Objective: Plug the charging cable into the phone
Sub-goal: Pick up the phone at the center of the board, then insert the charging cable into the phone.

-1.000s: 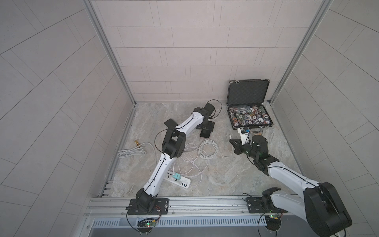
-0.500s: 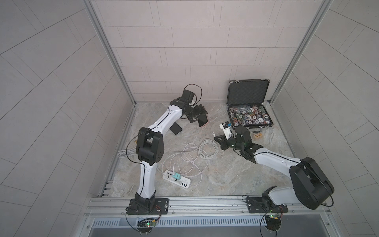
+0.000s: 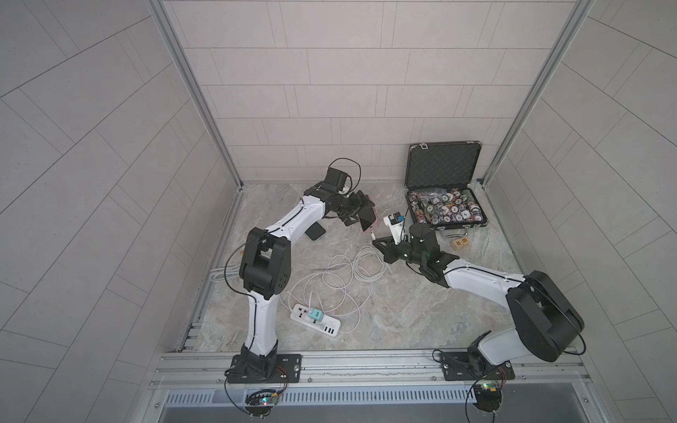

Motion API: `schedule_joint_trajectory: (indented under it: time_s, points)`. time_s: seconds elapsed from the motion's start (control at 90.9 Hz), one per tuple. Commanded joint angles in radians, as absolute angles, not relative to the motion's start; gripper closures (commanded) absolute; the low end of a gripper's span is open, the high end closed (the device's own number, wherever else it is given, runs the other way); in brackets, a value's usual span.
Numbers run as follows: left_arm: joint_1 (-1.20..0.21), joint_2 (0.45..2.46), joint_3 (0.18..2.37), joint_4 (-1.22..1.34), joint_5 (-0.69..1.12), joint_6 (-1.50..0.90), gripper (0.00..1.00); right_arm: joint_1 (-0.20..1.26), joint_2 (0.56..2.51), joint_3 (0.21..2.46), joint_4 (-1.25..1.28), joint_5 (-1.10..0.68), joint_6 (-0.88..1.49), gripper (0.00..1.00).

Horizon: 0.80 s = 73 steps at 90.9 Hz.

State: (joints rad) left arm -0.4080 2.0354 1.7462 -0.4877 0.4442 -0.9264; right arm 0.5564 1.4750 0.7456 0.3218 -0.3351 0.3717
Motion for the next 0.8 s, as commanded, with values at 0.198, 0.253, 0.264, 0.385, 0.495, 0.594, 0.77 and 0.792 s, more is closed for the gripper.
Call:
schedule_joint_trajectory:
  time_s: [0.198,0.253,0.264,0.385,0.495,0.594,0.77,0.792]
  points:
    - [-0.404,1.978,1.720,-0.439,0.437,-0.925,0.37,0.561,1.498,0.797,0.331,-0.298,0.416,1.00]
    - [-0.404,1.973,1.717,-0.438,0.435,-0.924,0.37,0.561,1.511,0.806,0.326,-0.301,0.423,1.00]
    - [-0.404,1.973,1.716,-0.437,0.435,-0.924,0.38,0.561,1.514,0.806,0.325,-0.301,0.424,1.00]
    - [-0.404,1.964,1.707,-0.428,0.441,-0.932,0.38,0.561,1.549,0.816,0.333,-0.308,0.431,1.00]
    - [-0.402,1.956,1.704,-0.427,0.435,-0.922,0.38,0.561,1.570,0.819,0.349,-0.316,0.448,1.00]
    - [-0.402,1.953,1.696,-0.423,0.434,-0.917,0.39,0.561,1.571,0.818,0.351,-0.314,0.456,1.00]
    - [-0.402,1.944,1.678,-0.412,0.418,-0.897,0.40,0.561,1.562,0.825,0.329,-0.311,0.454,1.00]
    - [-0.402,1.943,1.676,-0.411,0.414,-0.894,0.40,0.561,1.561,0.826,0.327,-0.311,0.454,1.00]
